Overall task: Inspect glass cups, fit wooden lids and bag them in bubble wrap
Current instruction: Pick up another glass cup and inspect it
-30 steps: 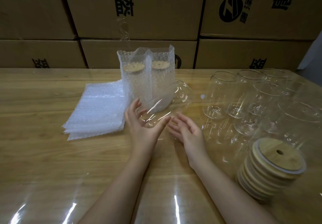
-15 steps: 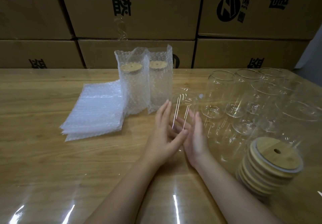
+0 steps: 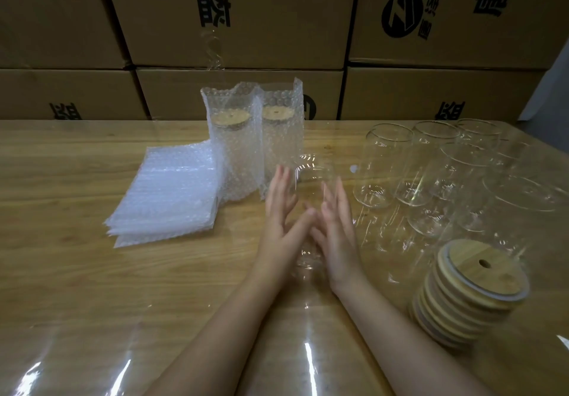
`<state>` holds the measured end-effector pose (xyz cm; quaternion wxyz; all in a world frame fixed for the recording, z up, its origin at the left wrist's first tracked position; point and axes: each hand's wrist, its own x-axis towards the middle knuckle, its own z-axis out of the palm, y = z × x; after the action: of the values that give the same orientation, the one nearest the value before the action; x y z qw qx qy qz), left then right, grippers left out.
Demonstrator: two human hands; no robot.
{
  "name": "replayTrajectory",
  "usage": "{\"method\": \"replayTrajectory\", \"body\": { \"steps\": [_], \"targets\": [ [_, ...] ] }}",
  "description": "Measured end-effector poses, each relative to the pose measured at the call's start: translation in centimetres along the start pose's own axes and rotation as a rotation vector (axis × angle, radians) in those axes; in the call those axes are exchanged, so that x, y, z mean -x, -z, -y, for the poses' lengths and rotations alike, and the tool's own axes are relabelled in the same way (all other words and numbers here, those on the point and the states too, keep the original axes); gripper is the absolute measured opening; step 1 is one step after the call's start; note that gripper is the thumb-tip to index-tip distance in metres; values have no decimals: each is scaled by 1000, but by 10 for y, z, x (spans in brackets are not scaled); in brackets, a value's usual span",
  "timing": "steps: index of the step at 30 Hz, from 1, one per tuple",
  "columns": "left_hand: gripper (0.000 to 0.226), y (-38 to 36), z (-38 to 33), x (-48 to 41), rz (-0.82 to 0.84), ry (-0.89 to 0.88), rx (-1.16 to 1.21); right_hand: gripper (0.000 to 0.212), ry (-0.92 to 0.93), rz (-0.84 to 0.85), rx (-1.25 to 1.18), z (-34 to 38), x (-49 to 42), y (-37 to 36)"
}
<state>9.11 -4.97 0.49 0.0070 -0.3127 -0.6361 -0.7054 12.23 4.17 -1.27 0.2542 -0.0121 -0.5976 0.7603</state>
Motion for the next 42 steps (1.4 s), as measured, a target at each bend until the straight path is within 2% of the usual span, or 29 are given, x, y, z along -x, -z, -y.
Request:
{"method": "replayTrajectory", "body": {
  "steps": [4, 7, 12, 14, 16, 19, 23, 27, 30, 33, 36, 38, 42],
  "targets": [
    [69, 9, 10, -9, -60, 279, 317, 67, 158, 35, 310, 0, 7, -6],
    [60, 14, 14, -12, -71, 429, 431, 64, 315, 33, 606, 0, 10, -9],
    [70, 14, 11, -14, -129, 520, 552, 46, 544, 107, 839, 1, 14, -12],
    [67, 16, 13, -13, -140, 533, 556, 38, 620, 135, 875, 0, 16, -14],
    [58, 18, 14, -13, -101, 569, 571, 31, 654, 89, 875, 1, 17, -18],
    [51, 19, 15, -14, 6, 578, 585, 33, 575, -13, 726, 4, 17, -20],
    [45, 23, 15, -15, 153, 583, 643, 44, 346, -48, 415, 11, 17, -20],
    [74, 25, 16, -16, 222, 586, 676, 48, 198, -77, 151, 13, 13, -20],
    [98, 23, 17, -15, 301, 525, 701, 47, 19, -100, -6, 11, 7, -13],
    [98, 21, 19, -13, 247, 467, 644, 48, -24, -72, 37, 9, 6, -11],
    [75, 22, 18, -15, 174, 415, 618, 51, -37, -19, 72, 8, 7, -13],
    [59, 26, 18, -17, 88, 416, 678, 59, -59, 44, 84, 9, 9, -17],
    [57, 34, 17, -21, -55, 479, 900, 66, -60, 140, 85, 6, 14, -25]
  ]
}}
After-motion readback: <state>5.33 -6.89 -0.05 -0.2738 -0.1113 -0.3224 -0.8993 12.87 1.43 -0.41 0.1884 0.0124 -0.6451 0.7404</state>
